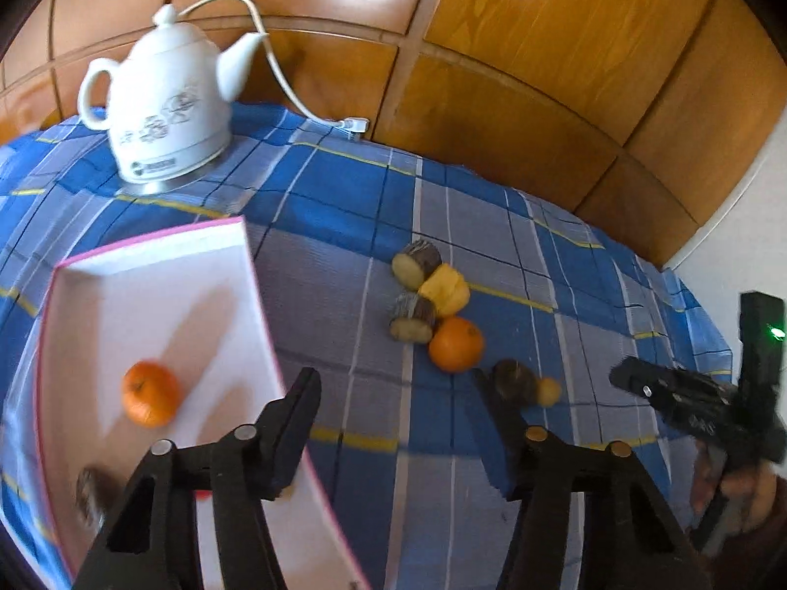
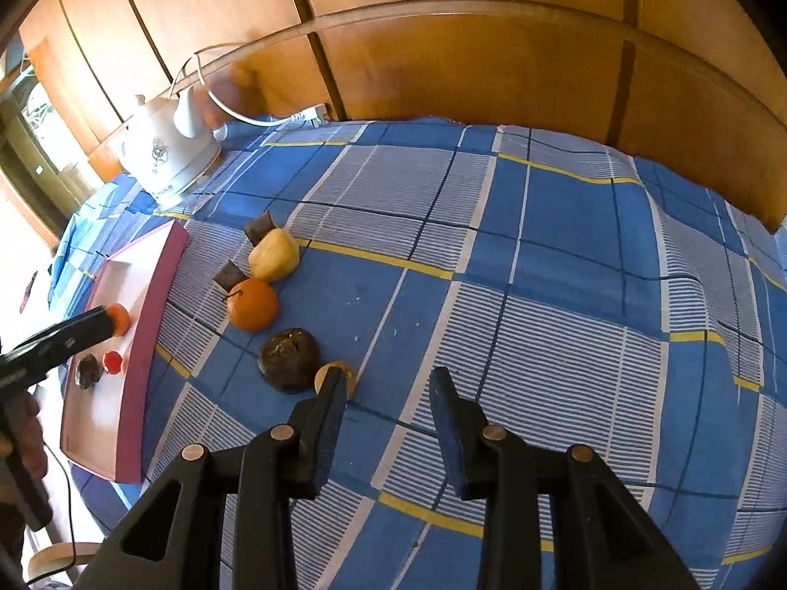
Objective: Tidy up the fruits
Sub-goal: 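Close the left tool on the brown log slice and lift it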
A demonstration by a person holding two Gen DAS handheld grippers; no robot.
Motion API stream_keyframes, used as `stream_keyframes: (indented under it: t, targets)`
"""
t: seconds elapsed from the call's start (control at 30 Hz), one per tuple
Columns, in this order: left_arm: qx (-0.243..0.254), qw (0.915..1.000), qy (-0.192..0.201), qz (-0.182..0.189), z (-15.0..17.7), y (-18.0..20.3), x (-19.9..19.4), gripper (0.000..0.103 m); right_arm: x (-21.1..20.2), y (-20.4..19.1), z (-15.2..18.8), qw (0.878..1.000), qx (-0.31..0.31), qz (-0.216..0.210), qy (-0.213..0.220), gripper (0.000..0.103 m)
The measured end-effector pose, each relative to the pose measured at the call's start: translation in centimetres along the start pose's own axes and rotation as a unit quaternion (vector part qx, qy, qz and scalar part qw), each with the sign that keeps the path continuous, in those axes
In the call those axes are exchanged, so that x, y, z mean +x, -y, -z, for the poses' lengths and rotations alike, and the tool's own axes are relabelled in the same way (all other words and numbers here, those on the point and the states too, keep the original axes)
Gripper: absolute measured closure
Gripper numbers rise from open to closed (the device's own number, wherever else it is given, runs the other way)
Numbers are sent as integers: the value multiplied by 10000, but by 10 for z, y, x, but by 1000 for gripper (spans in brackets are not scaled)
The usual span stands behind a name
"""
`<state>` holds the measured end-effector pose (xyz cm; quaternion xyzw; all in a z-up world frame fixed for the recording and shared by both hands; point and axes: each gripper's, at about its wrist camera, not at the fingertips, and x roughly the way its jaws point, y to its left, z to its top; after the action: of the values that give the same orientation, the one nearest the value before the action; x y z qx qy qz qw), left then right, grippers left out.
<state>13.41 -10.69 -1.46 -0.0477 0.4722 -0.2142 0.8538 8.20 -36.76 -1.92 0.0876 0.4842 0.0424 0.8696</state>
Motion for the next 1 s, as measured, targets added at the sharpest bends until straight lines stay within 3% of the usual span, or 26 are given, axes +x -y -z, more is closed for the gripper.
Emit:
stream_keyframes:
  t: [0.1, 0.57, 0.63, 0.7, 1.0]
  targets:
    - [8, 9998, -174, 99, -13, 6, 20, 56, -1, -1, -1, 10000, -11, 28, 13, 68]
    - [-218, 9969, -680, 335, -44, 12, 96, 52, -2, -1, -4, 9999, 52, -76, 57, 68]
    - [-257, 9963, -762, 318, -42, 8, 105, 60, -2, -2, -4, 10000, -4, -74, 60, 68]
    - [-258, 9961, -766, 355, -41, 2, 107, 67, -2, -4, -4, 9999, -50, -72, 84, 68]
    - [1, 9986, -268, 467, -23, 5, 56, 68, -5, 1, -4, 9999, 43, -9, 161, 68]
